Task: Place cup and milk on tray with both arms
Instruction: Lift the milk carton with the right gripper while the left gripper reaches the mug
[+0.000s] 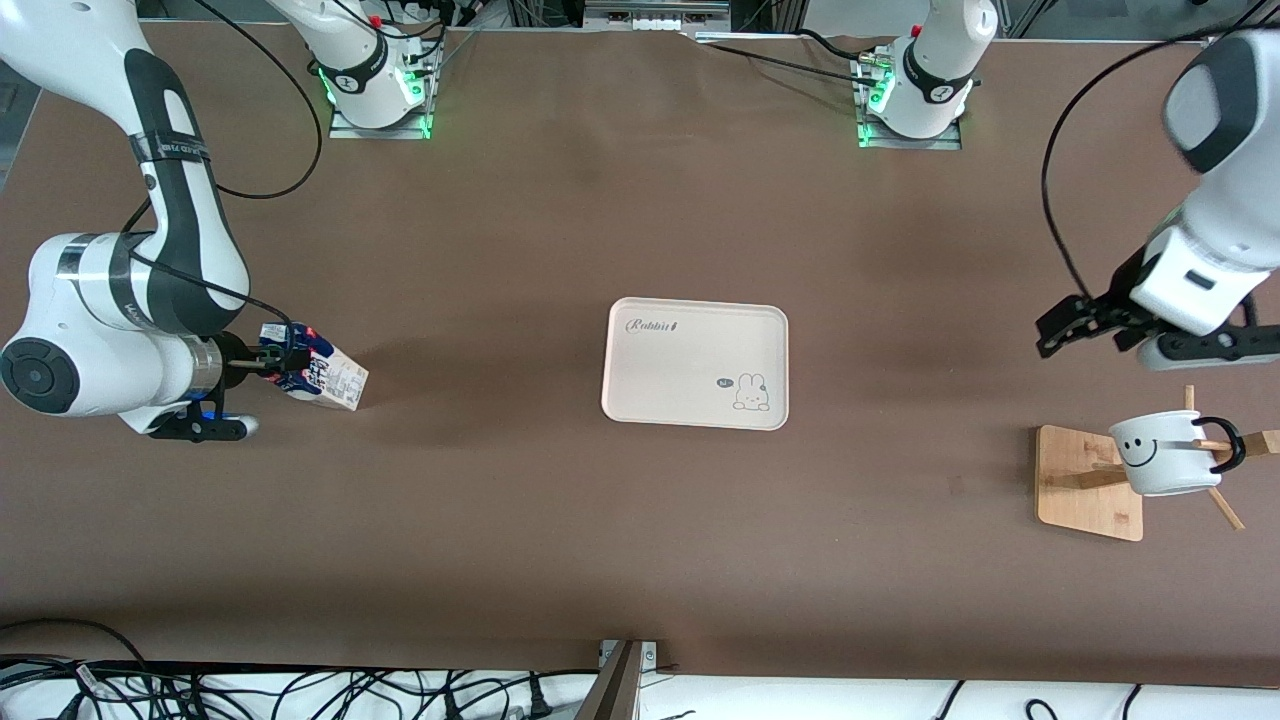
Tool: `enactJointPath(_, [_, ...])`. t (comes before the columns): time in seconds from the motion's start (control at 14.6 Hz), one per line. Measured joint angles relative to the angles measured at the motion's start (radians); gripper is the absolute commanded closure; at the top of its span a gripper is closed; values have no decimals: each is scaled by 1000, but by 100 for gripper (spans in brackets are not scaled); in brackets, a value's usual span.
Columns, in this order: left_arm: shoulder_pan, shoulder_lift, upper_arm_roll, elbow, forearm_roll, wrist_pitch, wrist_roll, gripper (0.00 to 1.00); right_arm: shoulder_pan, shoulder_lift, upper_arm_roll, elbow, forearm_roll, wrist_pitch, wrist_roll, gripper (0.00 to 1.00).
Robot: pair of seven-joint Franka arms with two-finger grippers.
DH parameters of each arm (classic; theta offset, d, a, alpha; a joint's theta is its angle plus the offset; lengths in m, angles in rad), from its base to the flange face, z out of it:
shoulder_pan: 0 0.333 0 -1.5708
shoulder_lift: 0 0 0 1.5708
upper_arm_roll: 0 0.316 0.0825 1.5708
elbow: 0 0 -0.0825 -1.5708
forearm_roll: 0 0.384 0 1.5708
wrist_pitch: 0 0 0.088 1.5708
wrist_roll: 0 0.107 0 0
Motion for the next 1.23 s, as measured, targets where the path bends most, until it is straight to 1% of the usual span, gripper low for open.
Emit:
enactJointPath(0.07, [3, -2, 2, -48, 0, 55, 0, 0, -1, 0, 0, -1, 0, 0, 0, 0])
enactJointPath(0.14, [7, -5, 4, -80, 0, 82, 0, 0, -1, 0, -1, -3, 0, 0, 0, 0])
enactJointPath(0.34, [32, -25, 9, -124, 0, 87, 0, 0, -3, 0, -2, -7, 0, -1, 0, 1])
enactJointPath(0.41, [43, -32, 14, -138, 0, 85, 8, 0, -3, 0, -3, -10, 0, -1, 0, 24])
enactJointPath(0.55, [55, -47, 22, -160, 0, 99, 38, 0, -4, 0, -3, -12, 0, -1, -1, 59])
enactJointPath(0.62, [56, -52, 23, -165, 0, 129, 41, 0, -4, 0, -3, -12, 0, -1, -3, 62])
enactJointPath(0.75, [57, -60, 23, -168, 0, 183, 43, 0, -4, 0, -3, -12, 0, -1, -5, 64])
enactJointPath(0.96, [80, -67, 29, -174, 0, 246, 46, 0, -5, 0, -3, -12, 1, -1, -6, 65])
enactJointPath(1.1, [85, -78, 37, -223, 0, 370, 52, 0, -5, 0, -3, -12, 1, -1, -6, 65])
enactJointPath(1.23, [86, -99, 37, -319, 0, 538, 52, 0, -5, -1, -3, -11, 1, 0, -6, 65])
